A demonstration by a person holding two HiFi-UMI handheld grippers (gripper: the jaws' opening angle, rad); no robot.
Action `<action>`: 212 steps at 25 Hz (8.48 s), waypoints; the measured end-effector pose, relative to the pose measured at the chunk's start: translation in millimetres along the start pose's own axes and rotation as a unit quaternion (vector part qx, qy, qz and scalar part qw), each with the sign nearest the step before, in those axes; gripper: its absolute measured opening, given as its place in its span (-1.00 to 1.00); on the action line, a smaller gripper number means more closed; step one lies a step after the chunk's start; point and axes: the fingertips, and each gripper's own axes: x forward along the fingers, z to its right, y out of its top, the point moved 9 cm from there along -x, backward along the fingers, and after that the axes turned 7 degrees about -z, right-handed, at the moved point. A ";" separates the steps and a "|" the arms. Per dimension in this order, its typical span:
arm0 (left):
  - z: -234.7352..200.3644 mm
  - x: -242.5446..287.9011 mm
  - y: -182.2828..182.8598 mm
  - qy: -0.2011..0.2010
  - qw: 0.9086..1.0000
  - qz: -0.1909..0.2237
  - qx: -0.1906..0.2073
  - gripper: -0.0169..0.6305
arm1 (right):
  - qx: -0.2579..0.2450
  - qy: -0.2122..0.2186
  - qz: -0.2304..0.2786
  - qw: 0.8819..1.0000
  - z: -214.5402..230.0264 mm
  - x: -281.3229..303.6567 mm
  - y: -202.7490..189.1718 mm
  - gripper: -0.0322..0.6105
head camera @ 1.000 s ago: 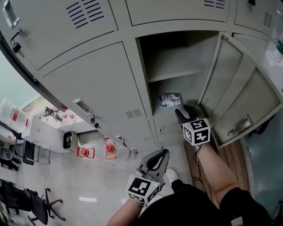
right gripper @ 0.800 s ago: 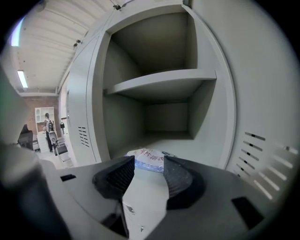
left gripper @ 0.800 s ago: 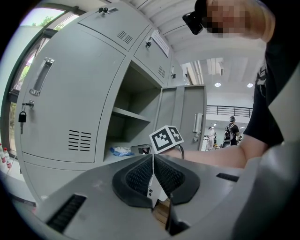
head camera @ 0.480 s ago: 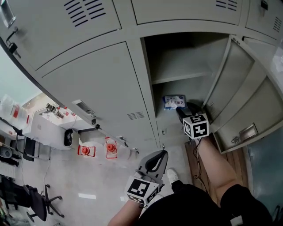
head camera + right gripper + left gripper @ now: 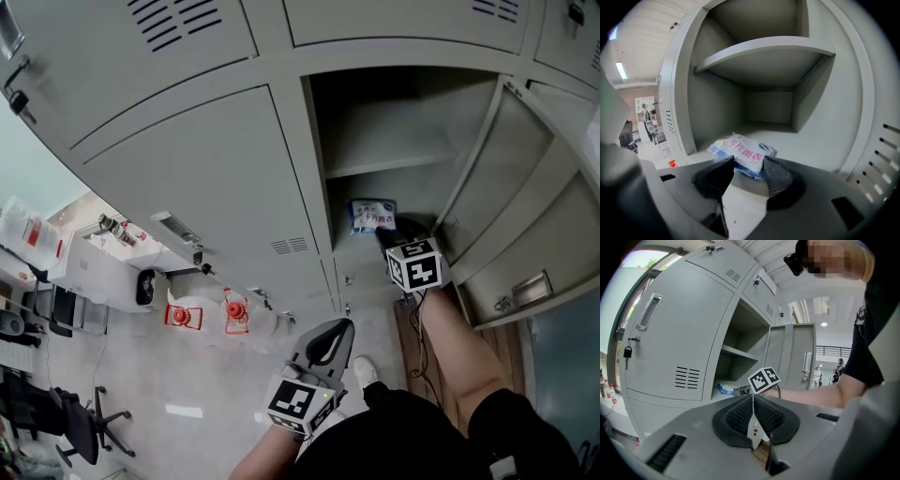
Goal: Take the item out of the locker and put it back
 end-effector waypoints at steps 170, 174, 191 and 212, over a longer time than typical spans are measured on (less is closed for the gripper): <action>87.2 -145.4 -24.0 -0.048 0.997 0.030 0.058 -0.88 | -0.040 0.031 0.130 0.990 -165.3 -259.2 -45.0 -0.60; 77.6 -123.3 -15.1 -0.045 0.997 0.029 0.060 -0.88 | -0.035 0.031 0.126 0.991 -145.5 -238.2 -34.3 -0.60; 36.8 -14.6 12.8 -0.045 0.998 0.013 0.048 -0.88 | -0.018 0.021 0.091 0.995 -53.8 -131.6 1.4 -0.60; -6.3 47.3 19.3 -0.035 0.999 0.005 0.027 -0.88 | -0.023 -0.003 0.003 1.000 8.5 -1.5 20.9 -0.60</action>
